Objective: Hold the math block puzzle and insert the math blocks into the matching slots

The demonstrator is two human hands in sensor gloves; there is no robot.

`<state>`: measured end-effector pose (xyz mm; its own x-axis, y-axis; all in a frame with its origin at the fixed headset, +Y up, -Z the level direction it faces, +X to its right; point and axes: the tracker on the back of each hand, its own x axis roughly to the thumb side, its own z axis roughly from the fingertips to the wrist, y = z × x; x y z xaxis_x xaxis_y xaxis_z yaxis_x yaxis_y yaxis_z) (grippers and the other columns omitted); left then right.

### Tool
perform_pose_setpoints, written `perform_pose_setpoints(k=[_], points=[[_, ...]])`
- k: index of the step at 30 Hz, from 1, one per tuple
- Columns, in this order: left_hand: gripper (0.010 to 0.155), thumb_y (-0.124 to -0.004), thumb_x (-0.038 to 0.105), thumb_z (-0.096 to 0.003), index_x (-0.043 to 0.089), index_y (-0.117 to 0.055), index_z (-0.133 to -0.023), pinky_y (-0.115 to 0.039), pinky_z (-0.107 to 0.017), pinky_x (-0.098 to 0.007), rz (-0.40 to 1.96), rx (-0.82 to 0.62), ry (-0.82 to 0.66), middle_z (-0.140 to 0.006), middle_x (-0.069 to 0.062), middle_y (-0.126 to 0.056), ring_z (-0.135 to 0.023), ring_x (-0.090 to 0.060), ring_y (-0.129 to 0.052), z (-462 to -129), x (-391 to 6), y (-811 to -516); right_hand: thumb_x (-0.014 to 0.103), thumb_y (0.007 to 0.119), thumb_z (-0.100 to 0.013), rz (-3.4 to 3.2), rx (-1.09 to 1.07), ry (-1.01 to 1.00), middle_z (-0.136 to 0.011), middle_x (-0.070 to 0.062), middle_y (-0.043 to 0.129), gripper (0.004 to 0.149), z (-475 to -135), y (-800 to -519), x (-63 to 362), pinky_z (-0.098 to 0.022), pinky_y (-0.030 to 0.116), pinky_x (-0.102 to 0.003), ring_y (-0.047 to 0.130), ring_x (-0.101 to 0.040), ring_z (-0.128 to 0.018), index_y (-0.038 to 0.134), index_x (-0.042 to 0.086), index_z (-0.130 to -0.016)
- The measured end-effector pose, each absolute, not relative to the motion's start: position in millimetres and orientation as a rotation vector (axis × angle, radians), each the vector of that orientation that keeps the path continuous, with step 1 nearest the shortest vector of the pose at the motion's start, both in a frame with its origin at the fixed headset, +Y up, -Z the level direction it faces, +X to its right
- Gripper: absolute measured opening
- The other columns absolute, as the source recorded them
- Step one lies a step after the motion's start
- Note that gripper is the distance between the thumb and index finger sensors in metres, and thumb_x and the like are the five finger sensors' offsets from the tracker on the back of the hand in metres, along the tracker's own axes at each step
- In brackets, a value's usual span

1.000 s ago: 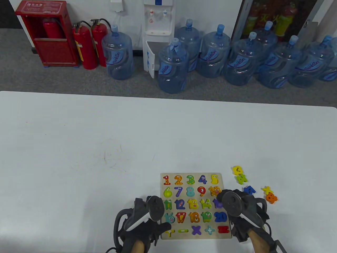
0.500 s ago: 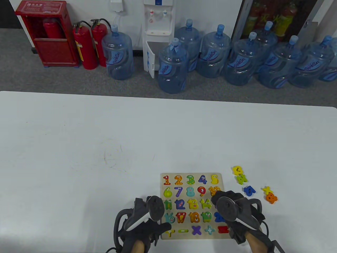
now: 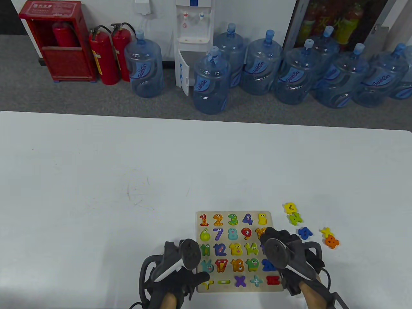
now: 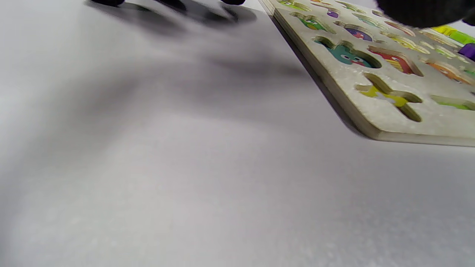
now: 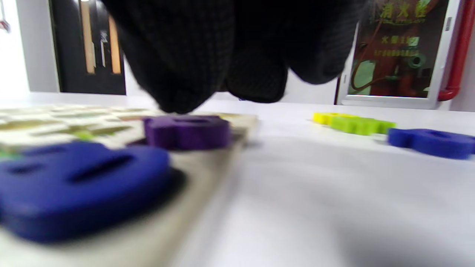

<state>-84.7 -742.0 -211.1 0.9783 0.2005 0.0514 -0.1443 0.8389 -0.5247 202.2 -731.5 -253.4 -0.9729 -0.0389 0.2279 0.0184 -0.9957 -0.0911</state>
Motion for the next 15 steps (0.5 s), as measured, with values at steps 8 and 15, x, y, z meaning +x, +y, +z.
perform_pose_setpoints(k=[8, 15], points=[[0.089, -0.067, 0.067, -0.0351, 0.033, -0.033, -0.109, -0.046, -0.074, -0.069, 0.181, -0.548, -0.106, -0.116, 0.003, -0.027, -0.109, -0.047, -0.031, -211.3, -84.7, -742.2, 0.028, 0.088, -0.026, -3.058, -0.324, 0.120, -0.082, 0.001, 0.087, 0.044, -256.2, -735.3, 200.3, -0.050, 0.081, -0.036, 0.096, -0.017, -0.062, 0.085, 0.033, -0.069], [0.089, -0.067, 0.067, -0.0350, 0.033, -0.033, -0.109, -0.046, -0.074, -0.069, 0.181, -0.551, -0.105, -0.116, 0.003, -0.027, -0.109, -0.047, -0.030, -211.5, -84.7, -742.3, 0.030, 0.085, -0.027, -3.041, -0.321, 0.097, -0.078, -0.001, 0.089, 0.045, -256.5, -738.8, 197.9, -0.050, 0.080, -0.039, 0.096, -0.019, -0.061, 0.083, 0.030, -0.072]])
